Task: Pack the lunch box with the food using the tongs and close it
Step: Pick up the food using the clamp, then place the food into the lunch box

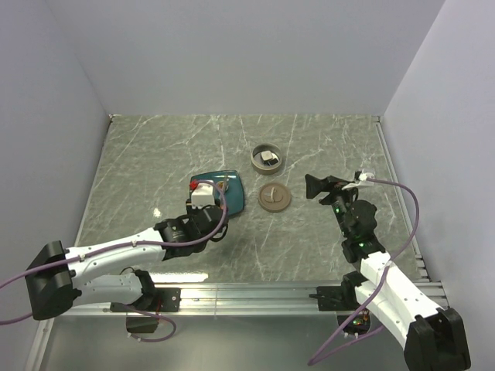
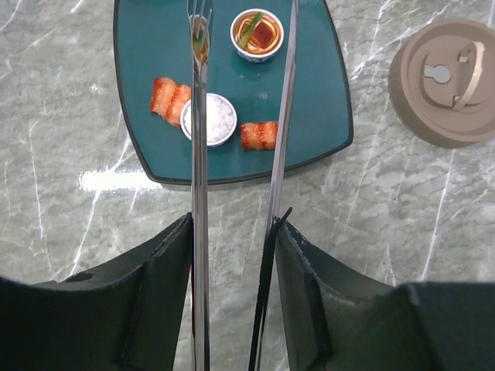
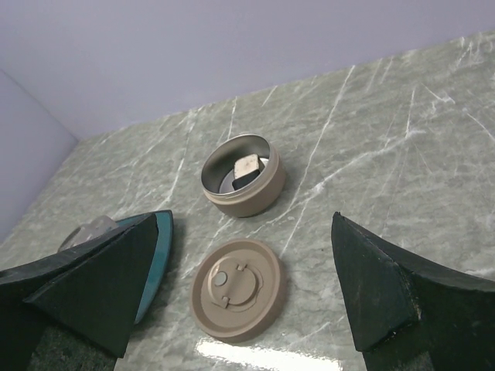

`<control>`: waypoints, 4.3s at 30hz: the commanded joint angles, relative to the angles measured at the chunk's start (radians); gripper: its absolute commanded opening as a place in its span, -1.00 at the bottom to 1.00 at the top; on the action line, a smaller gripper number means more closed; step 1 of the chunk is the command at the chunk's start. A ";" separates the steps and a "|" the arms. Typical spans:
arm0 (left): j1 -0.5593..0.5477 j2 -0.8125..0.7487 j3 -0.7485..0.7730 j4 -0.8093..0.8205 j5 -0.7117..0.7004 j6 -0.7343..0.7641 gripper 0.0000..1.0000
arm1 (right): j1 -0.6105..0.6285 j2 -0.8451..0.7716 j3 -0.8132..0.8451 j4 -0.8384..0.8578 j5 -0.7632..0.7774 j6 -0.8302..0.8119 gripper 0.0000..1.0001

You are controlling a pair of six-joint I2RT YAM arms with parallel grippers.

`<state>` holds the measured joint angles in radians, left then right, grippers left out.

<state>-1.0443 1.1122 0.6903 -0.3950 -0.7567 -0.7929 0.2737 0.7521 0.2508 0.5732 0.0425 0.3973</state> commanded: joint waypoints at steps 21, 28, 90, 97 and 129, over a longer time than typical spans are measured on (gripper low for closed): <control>-0.006 0.072 0.011 0.071 -0.007 0.024 0.04 | -0.008 -0.011 -0.013 0.007 -0.010 0.003 0.99; -0.006 0.055 0.000 0.101 0.010 0.038 0.04 | -0.008 -0.011 -0.012 0.004 -0.010 0.003 0.99; 0.110 0.244 0.264 0.352 0.169 0.353 -0.46 | -0.008 -0.019 -0.021 0.005 0.003 0.003 0.99; 0.130 0.409 0.420 0.389 0.229 0.429 -0.47 | -0.010 -0.026 -0.025 0.005 0.007 0.002 0.99; 0.221 0.647 0.597 0.398 0.330 0.460 -0.13 | -0.013 0.039 -0.013 0.030 0.008 -0.009 0.99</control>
<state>-0.8299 1.7832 1.2533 -0.0422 -0.4160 -0.3344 0.2703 0.7872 0.2333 0.5621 0.0414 0.3992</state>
